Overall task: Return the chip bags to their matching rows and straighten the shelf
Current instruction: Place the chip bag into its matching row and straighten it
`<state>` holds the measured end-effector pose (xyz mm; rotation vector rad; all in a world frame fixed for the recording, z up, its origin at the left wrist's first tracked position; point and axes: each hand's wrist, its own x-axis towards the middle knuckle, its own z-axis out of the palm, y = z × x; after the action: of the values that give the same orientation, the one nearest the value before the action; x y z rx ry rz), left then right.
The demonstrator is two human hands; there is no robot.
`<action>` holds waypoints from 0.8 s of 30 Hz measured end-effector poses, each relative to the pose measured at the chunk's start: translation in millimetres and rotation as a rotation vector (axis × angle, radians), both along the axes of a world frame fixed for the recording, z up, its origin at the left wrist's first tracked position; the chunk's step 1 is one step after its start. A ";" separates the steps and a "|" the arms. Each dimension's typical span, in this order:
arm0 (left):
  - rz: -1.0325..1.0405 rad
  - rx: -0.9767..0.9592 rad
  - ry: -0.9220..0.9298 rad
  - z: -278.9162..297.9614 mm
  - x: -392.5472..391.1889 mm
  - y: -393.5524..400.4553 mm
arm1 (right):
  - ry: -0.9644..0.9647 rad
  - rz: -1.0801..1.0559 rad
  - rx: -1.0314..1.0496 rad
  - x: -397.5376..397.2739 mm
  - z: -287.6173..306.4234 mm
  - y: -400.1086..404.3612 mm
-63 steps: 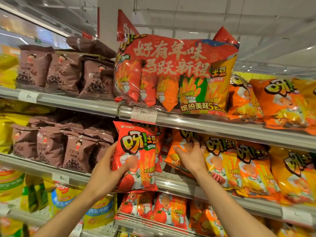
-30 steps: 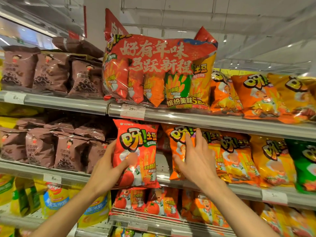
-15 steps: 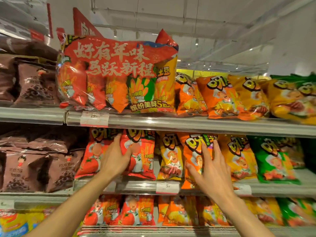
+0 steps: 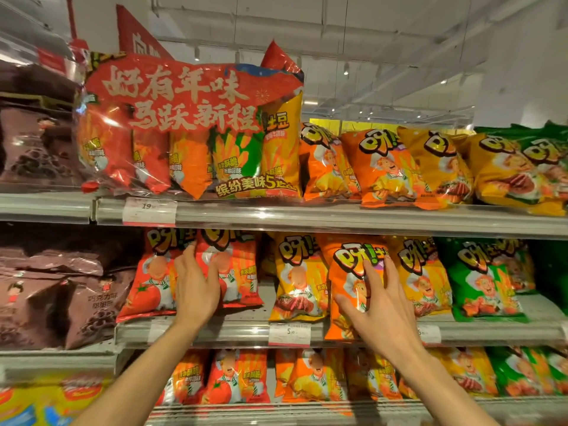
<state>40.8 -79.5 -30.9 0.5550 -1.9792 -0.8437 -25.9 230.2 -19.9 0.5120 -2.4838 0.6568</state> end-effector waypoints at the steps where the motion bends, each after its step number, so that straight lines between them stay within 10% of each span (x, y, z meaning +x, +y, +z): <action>1: -0.011 -0.016 -0.009 -3.0 -0.1 2.0 | 0.001 -0.001 0.001 -0.5 0.0 0.5; 9: 0.075 -0.224 -0.261 -10.0 -12.8 12.2 | -0.009 0.007 0.015 -4.3 0.1 -1.9; 17: -0.040 -0.335 0.003 -9.8 -0.5 47.2 | -0.017 0.063 -0.028 -11.4 1.3 2.9; 24: -0.167 -0.460 -0.357 1.7 -39.2 120.4 | -0.044 0.174 -0.096 -24.4 14.7 34.0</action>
<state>1.6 40.9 -29.2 0.2847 -2.4756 -0.3733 -50.4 264.2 -5.2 0.6886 -2.4526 0.8592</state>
